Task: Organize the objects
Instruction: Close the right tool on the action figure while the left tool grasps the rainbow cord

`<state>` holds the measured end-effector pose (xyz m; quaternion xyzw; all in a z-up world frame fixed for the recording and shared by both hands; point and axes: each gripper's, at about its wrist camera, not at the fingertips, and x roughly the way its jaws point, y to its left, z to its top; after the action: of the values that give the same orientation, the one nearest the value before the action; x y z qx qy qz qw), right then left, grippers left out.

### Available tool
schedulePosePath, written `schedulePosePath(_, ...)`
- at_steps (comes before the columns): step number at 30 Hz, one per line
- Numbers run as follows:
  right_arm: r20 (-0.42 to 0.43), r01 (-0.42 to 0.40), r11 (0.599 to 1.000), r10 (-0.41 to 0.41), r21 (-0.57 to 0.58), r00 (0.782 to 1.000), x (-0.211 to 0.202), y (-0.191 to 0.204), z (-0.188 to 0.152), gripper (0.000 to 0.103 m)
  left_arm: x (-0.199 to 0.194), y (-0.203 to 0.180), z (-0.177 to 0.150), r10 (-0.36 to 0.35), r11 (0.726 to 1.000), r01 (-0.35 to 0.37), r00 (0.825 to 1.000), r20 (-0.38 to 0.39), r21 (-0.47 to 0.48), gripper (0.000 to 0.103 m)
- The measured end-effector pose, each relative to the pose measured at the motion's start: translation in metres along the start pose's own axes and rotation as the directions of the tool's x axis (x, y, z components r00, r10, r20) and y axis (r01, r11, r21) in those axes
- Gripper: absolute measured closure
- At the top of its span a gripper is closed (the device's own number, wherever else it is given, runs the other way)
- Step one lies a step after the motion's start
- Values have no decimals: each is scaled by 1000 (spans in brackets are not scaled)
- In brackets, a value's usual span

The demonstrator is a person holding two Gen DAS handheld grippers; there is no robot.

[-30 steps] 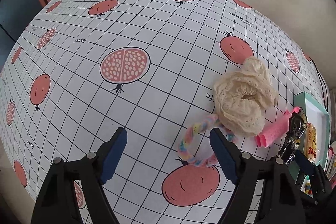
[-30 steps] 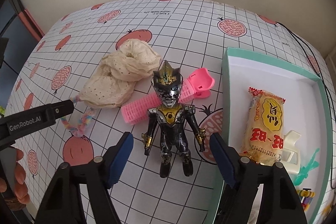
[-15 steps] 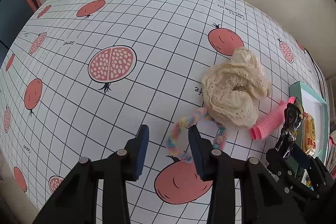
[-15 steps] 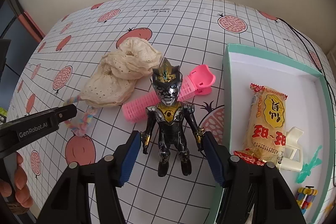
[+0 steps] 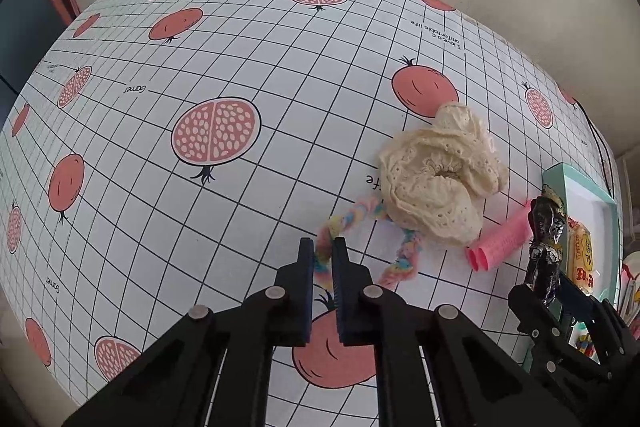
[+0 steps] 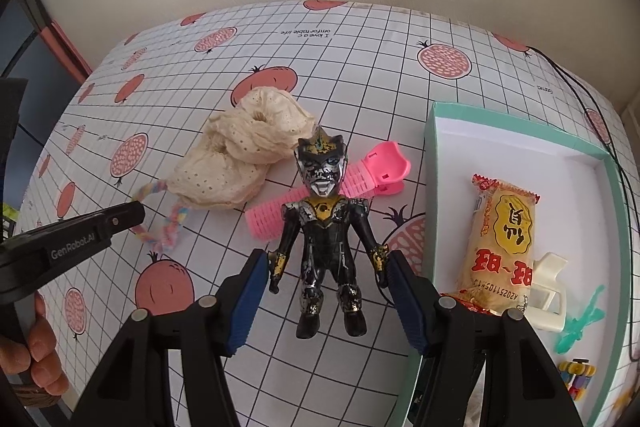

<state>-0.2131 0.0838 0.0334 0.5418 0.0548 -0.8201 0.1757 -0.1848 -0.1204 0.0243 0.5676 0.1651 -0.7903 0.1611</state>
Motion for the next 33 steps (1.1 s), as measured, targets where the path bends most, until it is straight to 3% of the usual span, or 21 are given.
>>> schedulePosePath(9, 39, -7, 1000, 7, 4, 999, -20, -2, 7, 40, -45, -7, 6, -25, 1000, 26, 995, 101, -11, 95)
schedulePosePath(18, 85, -13, 1000, 14, -13, 996, -42, 2, 14, 40, -85, -7, 19, -52, 999, 53, 977, 207, -3, 97)
schedulePosePath(31, 66, -6, 1000, 8, -31, 998, -38, 5, 12, 40, -34, -6, 13, -16, 1000, 16, 999, 52, -9, 96)
schedulePosePath(33, 62, -5, 1000, 6, -27, 998, -37, 4, 11, 40, -28, -5, 11, -1, 1000, 1, 999, 38, -11, 85)
